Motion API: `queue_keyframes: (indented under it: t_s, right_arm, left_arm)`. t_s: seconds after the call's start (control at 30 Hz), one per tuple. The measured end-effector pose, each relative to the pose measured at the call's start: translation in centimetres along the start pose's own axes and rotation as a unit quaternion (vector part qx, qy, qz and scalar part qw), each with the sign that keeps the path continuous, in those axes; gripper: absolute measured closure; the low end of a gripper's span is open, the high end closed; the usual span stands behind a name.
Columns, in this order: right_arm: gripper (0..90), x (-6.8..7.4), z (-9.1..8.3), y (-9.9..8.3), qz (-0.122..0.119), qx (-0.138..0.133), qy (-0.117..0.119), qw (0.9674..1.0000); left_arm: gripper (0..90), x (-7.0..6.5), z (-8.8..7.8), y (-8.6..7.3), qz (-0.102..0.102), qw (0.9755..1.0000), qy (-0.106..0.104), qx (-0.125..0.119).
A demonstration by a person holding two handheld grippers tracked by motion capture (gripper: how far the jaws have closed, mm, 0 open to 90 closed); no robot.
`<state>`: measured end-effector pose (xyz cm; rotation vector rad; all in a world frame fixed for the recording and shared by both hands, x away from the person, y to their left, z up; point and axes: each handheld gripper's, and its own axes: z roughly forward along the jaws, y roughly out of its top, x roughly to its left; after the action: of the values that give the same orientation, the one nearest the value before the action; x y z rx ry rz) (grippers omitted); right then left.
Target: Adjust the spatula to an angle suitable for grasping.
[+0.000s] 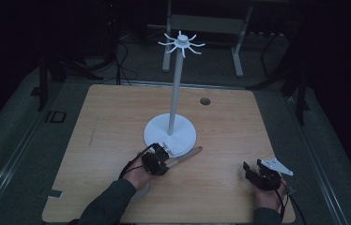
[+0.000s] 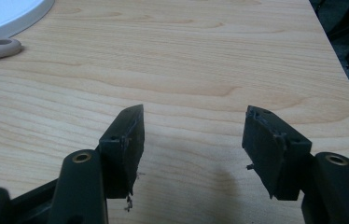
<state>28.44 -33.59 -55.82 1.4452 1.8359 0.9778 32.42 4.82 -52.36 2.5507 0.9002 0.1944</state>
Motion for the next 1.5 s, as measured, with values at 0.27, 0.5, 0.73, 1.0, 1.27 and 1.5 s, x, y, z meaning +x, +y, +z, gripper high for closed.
queue_keyframes:
  t_s: [0.27,0.5,0.73,1.0,1.27,1.5]
  right_arm:
    - [38.3,0.0,0.0,0.0,0.0,0.001,0.001,1.0]
    - [38.1,0.0,0.0,0.0,0.001,0.002,0.004,1.0]
    - [37.7,0.0,0.1,0.0,0.003,0.002,0.006,1.0]
    - [37.6,-0.1,0.0,0.0,0.002,0.001,0.006,1.0]
    - [37.6,0.0,0.1,0.0,0.001,0.002,0.006,1.0]
    - [37.5,-0.1,0.1,0.0,0.002,0.002,0.008,1.0]
  left_arm:
    - [69.6,-0.2,0.6,2.4,0.012,0.9999,0.002,0.012]
    - [72.6,-0.1,1.0,4.9,0.027,0.9988,0.0,0.042]
    - [74.1,-0.1,2.2,6.7,0.03,0.9961,-0.008,0.083]
    - [76.0,-0.6,2.2,6.6,0.031,0.9941,0.002,0.104]
    - [72.1,-0.6,2.7,6.7,0.036,0.9925,-0.003,0.117]
    - [74.3,-0.8,3.2,7.2,0.038,0.9912,-0.004,0.127]
